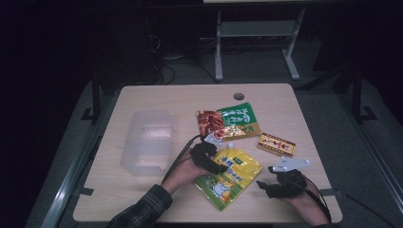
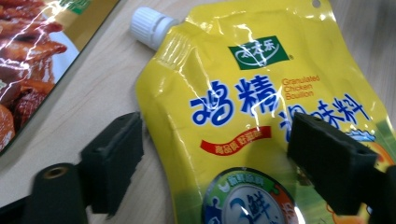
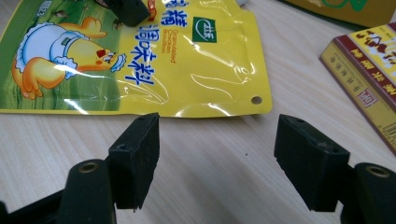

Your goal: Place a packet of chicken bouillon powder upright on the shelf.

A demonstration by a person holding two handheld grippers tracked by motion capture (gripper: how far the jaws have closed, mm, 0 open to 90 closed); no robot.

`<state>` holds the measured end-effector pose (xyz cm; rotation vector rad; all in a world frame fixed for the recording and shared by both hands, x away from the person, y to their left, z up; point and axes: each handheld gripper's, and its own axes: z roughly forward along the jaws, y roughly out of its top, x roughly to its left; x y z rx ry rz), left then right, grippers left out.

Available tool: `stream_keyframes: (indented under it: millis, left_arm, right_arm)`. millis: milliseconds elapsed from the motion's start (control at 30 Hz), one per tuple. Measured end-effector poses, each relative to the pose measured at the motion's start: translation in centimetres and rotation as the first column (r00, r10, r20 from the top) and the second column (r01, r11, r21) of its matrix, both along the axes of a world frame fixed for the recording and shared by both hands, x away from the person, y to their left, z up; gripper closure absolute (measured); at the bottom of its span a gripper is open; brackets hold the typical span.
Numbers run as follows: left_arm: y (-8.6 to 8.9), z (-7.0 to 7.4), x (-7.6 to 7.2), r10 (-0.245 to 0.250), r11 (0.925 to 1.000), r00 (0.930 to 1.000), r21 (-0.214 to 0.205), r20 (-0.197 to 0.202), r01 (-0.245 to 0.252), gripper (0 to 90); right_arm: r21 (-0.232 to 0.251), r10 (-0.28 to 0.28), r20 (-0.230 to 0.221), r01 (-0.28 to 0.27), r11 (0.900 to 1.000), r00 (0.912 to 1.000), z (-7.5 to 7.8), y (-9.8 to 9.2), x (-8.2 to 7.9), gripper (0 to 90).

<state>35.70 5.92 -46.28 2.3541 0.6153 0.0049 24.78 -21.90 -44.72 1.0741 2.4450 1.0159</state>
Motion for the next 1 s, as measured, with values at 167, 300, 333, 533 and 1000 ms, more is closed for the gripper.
stream_keyframes:
  millis: [167,300,333,533,1000]
  left_arm:
    - [-0.1,0.2,-0.3,0.010,0.9999,0.9999,0.005,-0.002,-0.010,31.8]
    - [0.2,0.4,-0.1,0.012,0.9995,0.9999,0.030,0.009,-0.012,53.1]
    - [0.3,0.4,-0.1,0.015,0.9992,0.9998,0.036,0.014,-0.016,57.4]
    - [0.4,0.4,-0.1,0.028,0.9985,0.9992,0.047,0.029,-0.030,78.1]
    - [1.5,0.8,0.1,0.077,0.9945,0.9970,-0.070,-0.005,-0.077,89.4]
  right_arm:
    - [-0.009,0.007,0.012,-0.007,0.9999,0.9999,0.0,0.1,0.1,31.5]
    - [-0.009,0.003,0.020,-0.003,1.0000,0.9998,0.1,0.1,0.1,31.6]
    - [-0.008,-0.003,0.019,0.003,1.0000,0.9998,0.1,0.1,0.0,31.7]
    - [-0.005,-0.016,0.025,0.016,0.9999,0.9996,0.2,-0.1,0.0,31.8]
    - [0.007,-0.031,0.038,0.031,0.9995,0.9988,0.5,-0.6,0.1,31.3]
